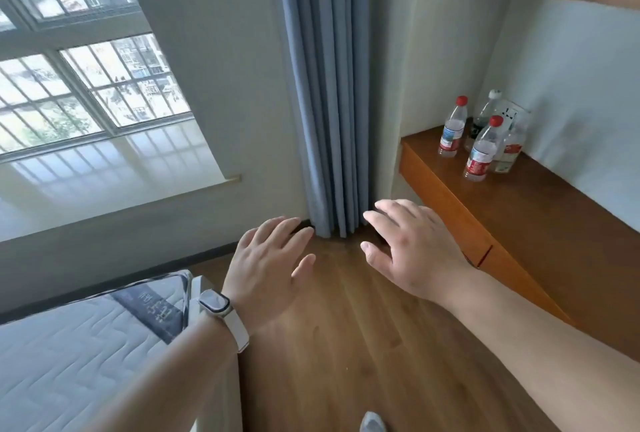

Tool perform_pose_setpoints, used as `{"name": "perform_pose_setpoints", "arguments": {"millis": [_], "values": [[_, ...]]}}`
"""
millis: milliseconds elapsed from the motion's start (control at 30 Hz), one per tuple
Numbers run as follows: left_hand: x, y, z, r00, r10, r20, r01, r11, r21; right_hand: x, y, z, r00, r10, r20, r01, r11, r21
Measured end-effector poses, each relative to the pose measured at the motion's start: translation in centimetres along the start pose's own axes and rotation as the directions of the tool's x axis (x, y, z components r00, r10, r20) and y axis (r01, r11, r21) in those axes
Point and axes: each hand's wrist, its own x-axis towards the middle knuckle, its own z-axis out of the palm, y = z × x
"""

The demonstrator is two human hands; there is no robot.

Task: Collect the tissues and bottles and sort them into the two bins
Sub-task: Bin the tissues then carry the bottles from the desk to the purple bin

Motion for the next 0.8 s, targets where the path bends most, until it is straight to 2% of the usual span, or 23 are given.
{"name": "perform_pose_setpoints", "arguments": {"millis": [200,400,667,800], "values": [[5.1,-1.5,2.5,1.0,-0.017,-0.011,0.016,0.999,-0.035,4.4,3.0,1.4,0.999,0.02,0.026,-0.02,1.0,-0.001],[11.1,-3.6,5.8,0.999,0.046,0.003,-0.045,0.995,-0.088,7.6,6.1,2.6,0.989,0.116,0.091,-0.112,0.993,-0.042],[22.3,-7.8,12.1,0.976,0.217,0.005,-0.21,0.952,-0.223,13.6,10.1,4.0,0.935,0.336,0.112,-0.313,0.932,-0.181],[28.7,-10.6,14.2,0.943,0.331,-0.018,-0.325,0.911,-0.252,18.2,10.9,4.6,0.895,0.441,0.063,-0.416,0.879,-0.231]]}}
